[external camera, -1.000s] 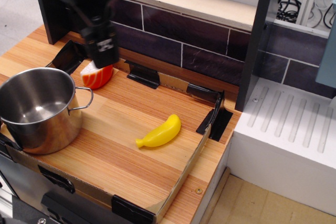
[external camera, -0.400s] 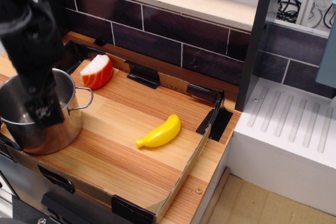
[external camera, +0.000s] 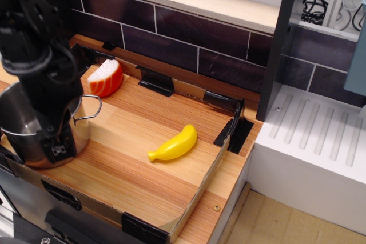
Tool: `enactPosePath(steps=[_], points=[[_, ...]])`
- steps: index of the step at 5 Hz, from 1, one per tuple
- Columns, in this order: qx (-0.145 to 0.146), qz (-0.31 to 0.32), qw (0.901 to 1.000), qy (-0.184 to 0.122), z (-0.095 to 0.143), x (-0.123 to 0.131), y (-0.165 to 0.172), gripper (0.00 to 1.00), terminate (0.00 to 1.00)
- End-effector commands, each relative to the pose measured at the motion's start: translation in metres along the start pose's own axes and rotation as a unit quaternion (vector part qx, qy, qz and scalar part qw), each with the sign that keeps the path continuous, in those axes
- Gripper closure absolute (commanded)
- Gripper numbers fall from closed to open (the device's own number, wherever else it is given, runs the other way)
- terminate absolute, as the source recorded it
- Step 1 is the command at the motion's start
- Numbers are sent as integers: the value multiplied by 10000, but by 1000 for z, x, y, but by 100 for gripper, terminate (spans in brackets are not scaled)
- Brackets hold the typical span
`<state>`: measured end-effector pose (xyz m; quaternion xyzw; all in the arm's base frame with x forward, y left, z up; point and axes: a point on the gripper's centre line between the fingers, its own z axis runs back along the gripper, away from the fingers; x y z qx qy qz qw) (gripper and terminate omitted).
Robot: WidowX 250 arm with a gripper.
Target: Topple metal pot
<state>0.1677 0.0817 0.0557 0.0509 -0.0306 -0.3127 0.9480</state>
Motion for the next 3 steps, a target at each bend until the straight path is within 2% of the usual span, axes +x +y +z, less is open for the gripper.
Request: enactPosePath(steps=[1,2,3], points=[[63,-55,10000,30,-2,1,3,0,0],[42,-66,10000,-24,2,2,3,100,0],[-47,-72,10000,30,6,4,4,100,0]])
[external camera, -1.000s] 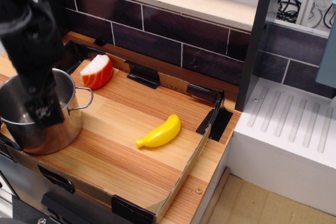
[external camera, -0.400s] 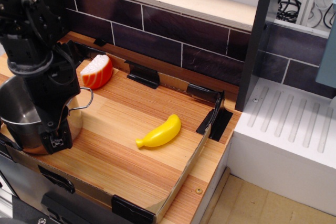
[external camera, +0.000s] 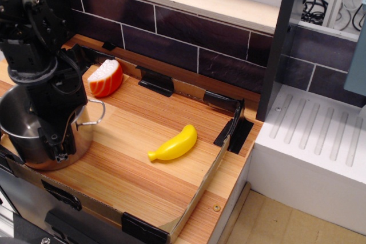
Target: Topple metal pot
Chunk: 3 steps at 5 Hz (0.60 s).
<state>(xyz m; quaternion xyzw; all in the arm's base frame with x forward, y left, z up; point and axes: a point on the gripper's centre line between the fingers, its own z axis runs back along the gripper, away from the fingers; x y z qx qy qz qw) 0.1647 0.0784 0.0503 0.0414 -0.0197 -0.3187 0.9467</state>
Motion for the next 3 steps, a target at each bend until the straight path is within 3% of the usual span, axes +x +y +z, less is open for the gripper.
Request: enactPosePath(steps=[1,2,3], points=[[6,4,10000,-66,16,8,9,100,0],[-482,220,9986,70,29,19,12,100,0],[-1080,430,9924,391,41,26,11,100,0]])
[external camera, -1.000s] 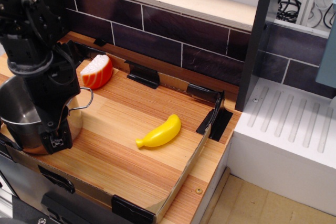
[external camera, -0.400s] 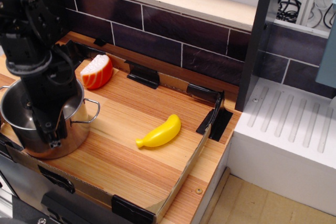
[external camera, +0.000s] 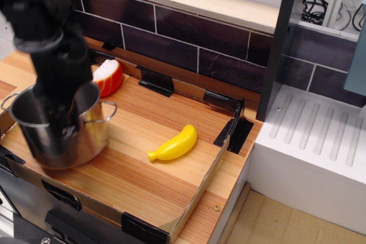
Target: Topple metal pot
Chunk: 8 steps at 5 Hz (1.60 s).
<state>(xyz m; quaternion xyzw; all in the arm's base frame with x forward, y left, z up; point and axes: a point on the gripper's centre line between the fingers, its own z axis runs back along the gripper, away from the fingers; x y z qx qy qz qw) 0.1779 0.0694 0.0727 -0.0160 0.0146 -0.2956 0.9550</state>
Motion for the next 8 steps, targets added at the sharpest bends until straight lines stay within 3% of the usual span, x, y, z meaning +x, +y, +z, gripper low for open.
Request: enactPosePath(steps=[1,2,3,4,5,6,7,8], points=[[-1230,386,9891,713,29,10,4,100,0],[-1932,430,9748,1032,32,11,5,100,0],[-2385,599,9618,1206,29,15,14,100,0],[-2956,920,9405,1403,19,23,27,100,0],[-3127,917,9351,1390,13,28,28,100,0],[-2244,354,9675,1109,12,35,28,0,0],[-1087,-145,9919,634,14,38,32,0,0],[215,-692,9974,67,20,45,35,0,0]])
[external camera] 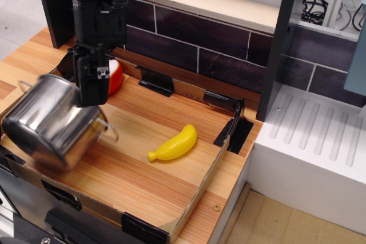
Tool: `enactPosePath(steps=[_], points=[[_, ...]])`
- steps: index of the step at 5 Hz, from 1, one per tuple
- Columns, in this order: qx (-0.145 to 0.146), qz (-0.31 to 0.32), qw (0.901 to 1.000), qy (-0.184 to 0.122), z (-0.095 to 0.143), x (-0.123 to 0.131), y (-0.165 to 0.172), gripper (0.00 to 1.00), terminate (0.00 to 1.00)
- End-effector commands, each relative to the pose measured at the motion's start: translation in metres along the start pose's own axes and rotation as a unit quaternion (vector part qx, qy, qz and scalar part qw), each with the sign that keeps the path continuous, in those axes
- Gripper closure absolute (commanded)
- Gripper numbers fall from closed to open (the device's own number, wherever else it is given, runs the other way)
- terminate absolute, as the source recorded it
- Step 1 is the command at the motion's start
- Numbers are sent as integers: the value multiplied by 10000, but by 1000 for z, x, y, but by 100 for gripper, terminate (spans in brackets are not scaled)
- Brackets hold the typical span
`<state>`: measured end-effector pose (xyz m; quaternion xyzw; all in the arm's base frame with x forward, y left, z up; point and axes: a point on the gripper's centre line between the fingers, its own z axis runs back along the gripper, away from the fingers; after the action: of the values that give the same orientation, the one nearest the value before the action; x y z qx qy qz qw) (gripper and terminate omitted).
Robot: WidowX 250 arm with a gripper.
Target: Topple metal pot
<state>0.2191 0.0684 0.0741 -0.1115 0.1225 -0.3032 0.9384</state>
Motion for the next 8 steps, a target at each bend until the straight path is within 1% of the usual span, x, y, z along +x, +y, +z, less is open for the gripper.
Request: enactPosePath(steps=[1,2,3,4,5,6,7,8], points=[[2183,-775,9689,-875,26,11,7,0,0],[2900,-811,9457,-1228,36,10,2,0,0],[3489,-861,9164,-1765,62,5,-14,0,0],[2709,-927,9393,-1889,90,0,-24,0,0],[2355,-836,9474,-2000,113,-6,-33,0,0],[2138,-708,9516,-2093,133,-11,-40,0,0],[2043,-670,9508,-2229,145,-13,-41,0,0],[2043,-670,9508,-2229,145,-13,-41,0,0]])
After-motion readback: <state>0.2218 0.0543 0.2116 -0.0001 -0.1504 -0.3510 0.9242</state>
